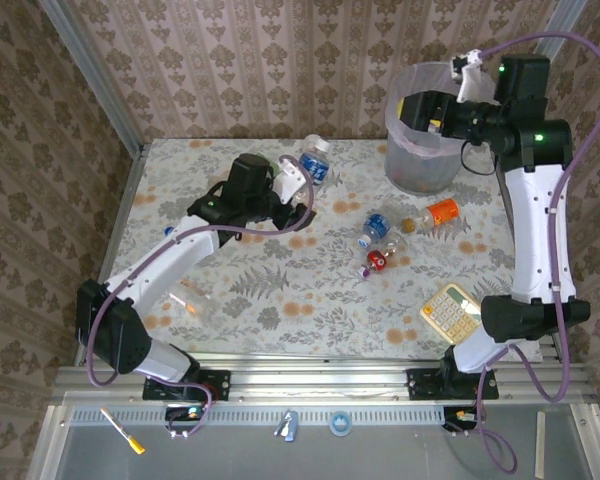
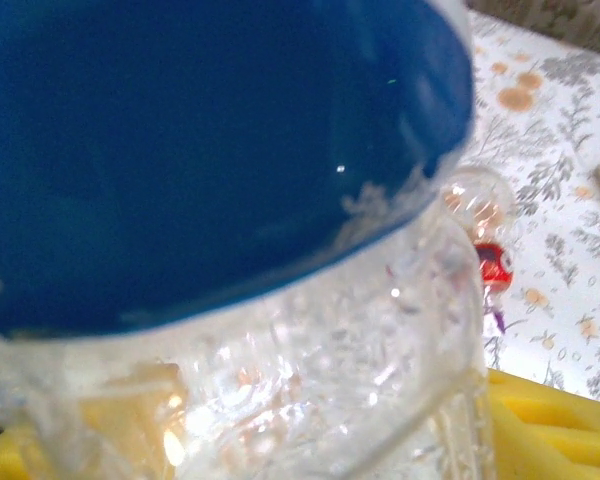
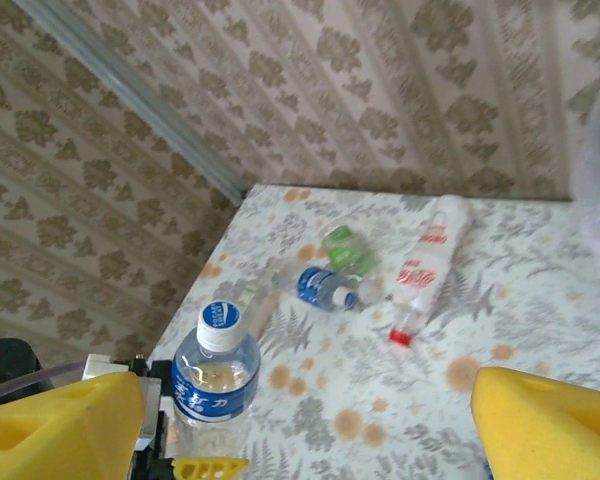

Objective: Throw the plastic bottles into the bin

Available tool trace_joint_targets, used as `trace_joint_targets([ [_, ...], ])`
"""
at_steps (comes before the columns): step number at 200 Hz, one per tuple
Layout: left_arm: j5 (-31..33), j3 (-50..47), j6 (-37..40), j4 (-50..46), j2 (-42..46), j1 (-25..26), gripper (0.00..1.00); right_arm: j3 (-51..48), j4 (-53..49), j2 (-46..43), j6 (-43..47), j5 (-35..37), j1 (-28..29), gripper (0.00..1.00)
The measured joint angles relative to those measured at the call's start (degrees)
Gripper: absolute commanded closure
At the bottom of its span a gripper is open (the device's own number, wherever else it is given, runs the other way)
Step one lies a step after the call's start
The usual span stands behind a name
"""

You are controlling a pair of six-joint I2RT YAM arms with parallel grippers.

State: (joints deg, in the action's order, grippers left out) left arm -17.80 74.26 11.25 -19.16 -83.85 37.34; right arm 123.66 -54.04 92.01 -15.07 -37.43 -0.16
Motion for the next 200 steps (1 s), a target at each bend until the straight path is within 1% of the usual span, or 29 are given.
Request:
trace_joint_targets([
  [36, 0.0, 3.4, 1.0, 0.4, -0.2, 3.2, 0.47, -0.3, -1.9, 1.6, -0.8, -1.9, 4.8, 0.2],
  [75, 0.0, 6.3, 2.1, 0.4, -2.2, 6.0, 0.48, -4.5, -1.6, 1.9, -2.9, -3.4, 8.6, 0.24],
  [108, 0.0, 6.9, 2.5, 0.4, -3.5, 7.4, 0.48, -6.9, -0.9, 1.9, -4.5, -4.2, 9.2, 0.27],
  [142, 0.0, 7.8, 2.5, 0.4, -4.8, 8.3, 0.49, -7.1, 0.1, 2.0, -5.1, -5.1, 9.6, 0.33],
  [200, -0.1, 8.7, 2.6, 0.4, -5.3, 8.4, 0.49, -7.7, 0.2, 2.0, -5.1, -5.6, 10.1, 0.42],
])
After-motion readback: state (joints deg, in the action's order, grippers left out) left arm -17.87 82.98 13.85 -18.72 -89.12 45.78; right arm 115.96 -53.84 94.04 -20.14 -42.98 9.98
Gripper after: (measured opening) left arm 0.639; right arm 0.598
